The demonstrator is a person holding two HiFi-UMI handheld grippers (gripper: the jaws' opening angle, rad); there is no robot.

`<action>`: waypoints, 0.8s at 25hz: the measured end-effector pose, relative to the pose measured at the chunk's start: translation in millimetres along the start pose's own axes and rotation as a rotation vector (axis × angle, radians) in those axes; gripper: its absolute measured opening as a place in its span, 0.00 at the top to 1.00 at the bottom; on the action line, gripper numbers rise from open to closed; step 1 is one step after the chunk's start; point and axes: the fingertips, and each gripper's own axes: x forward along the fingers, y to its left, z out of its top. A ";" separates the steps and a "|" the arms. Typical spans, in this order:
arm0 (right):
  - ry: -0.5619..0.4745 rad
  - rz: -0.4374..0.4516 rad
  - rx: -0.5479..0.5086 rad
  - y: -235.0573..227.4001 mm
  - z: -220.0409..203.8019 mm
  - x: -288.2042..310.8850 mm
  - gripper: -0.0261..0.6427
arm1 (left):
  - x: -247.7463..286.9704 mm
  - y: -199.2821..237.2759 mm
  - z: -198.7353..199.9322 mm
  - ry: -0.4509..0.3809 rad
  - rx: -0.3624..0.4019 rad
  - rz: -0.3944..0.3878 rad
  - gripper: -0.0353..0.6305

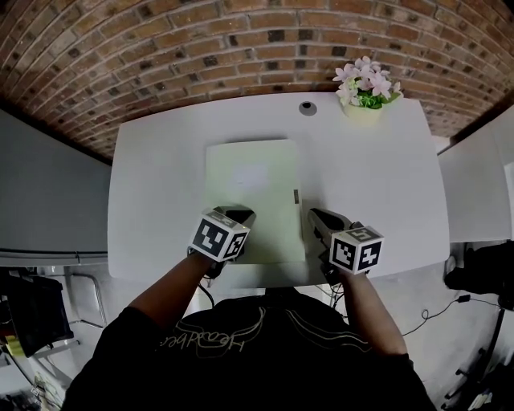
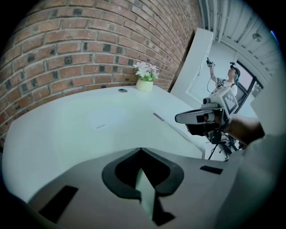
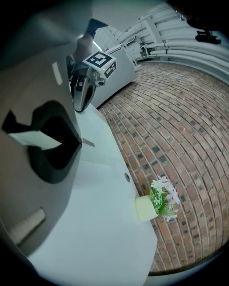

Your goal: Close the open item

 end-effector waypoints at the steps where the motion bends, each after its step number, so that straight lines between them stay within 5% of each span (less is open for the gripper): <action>1: -0.007 0.001 -0.006 1.0 1.8 -2.9 0.96 | -0.7 -0.5 1.2 0.000 0.010 0.004 0.94; 8: -0.062 0.038 -0.071 20.4 12.3 -25.0 0.96 | -9.6 -2.4 9.6 -0.026 0.033 0.027 0.94; 20: -0.242 0.122 -0.197 85.3 27.4 -90.6 0.96 | -66.3 -63.9 6.3 -0.238 0.063 -0.066 0.94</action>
